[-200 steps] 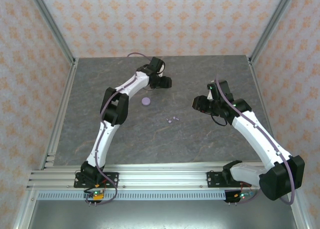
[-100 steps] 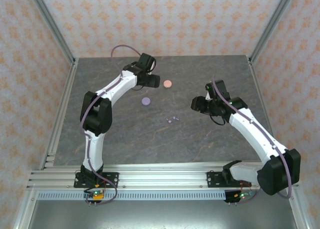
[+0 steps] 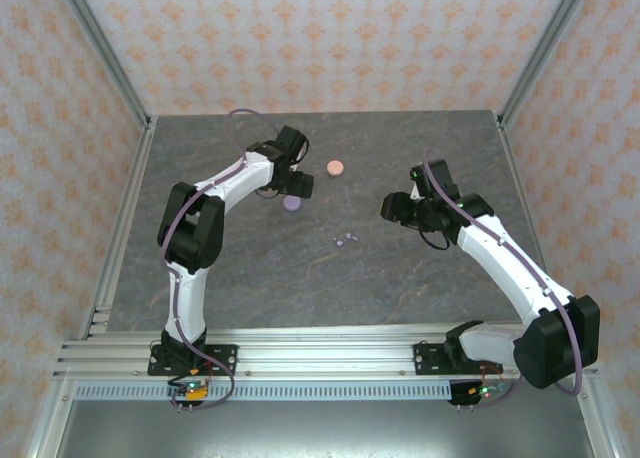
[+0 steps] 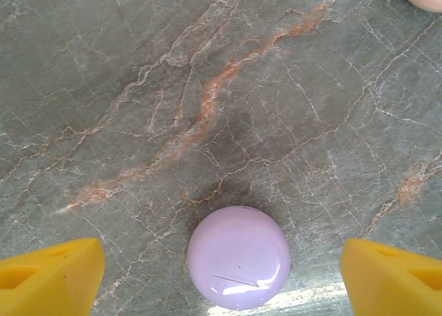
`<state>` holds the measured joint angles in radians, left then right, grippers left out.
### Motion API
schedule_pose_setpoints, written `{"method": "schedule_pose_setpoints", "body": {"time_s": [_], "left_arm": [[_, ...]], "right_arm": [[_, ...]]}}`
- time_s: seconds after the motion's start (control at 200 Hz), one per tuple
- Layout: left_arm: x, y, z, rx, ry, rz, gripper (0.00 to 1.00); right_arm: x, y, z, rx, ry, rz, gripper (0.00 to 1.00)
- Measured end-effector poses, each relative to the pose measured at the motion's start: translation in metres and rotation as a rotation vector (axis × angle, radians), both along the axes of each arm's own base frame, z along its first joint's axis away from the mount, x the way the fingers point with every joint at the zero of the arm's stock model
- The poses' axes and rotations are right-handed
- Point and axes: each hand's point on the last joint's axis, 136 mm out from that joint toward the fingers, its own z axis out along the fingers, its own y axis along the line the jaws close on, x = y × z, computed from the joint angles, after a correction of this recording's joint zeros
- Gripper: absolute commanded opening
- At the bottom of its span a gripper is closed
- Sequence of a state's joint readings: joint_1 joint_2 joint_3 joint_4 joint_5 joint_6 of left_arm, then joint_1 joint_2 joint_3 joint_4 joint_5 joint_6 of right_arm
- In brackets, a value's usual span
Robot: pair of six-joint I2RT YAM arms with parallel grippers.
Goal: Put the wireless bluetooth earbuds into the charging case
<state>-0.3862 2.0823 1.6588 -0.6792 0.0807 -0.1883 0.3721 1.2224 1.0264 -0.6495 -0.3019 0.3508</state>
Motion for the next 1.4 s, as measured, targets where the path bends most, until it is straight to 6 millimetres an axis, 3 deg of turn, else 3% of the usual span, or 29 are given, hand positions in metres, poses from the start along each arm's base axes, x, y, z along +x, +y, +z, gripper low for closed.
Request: {"method": "schedule_pose_setpoints", "body": {"time_s": [0.2,0.541,0.961,1.156,1.396], "left_arm": [[-0.004,-0.001,-0.009,-0.004,0.029,-0.005,0.83],[-0.014,0.003,-0.045,0.034,0.122,-0.006,0.73],[-0.015,-0.011,-0.047,0.038,0.133,-0.039,0.47],[-0.024,-0.031,-0.046,0.036,0.135,-0.083,0.45],[-0.039,-0.078,-0.043,0.001,0.135,-0.18,0.45]], "right_arm": [[0.0,0.0,0.0,0.0,0.0,0.0,0.58],[0.0,0.0,0.0,0.0,0.0,-0.001,0.58],[0.001,-0.001,0.0,-0.006,-0.002,-0.005,0.59],[0.001,-0.002,-0.001,-0.009,-0.003,-0.007,0.58],[0.001,-0.003,-0.012,-0.025,0.023,-0.01,0.59]]}}
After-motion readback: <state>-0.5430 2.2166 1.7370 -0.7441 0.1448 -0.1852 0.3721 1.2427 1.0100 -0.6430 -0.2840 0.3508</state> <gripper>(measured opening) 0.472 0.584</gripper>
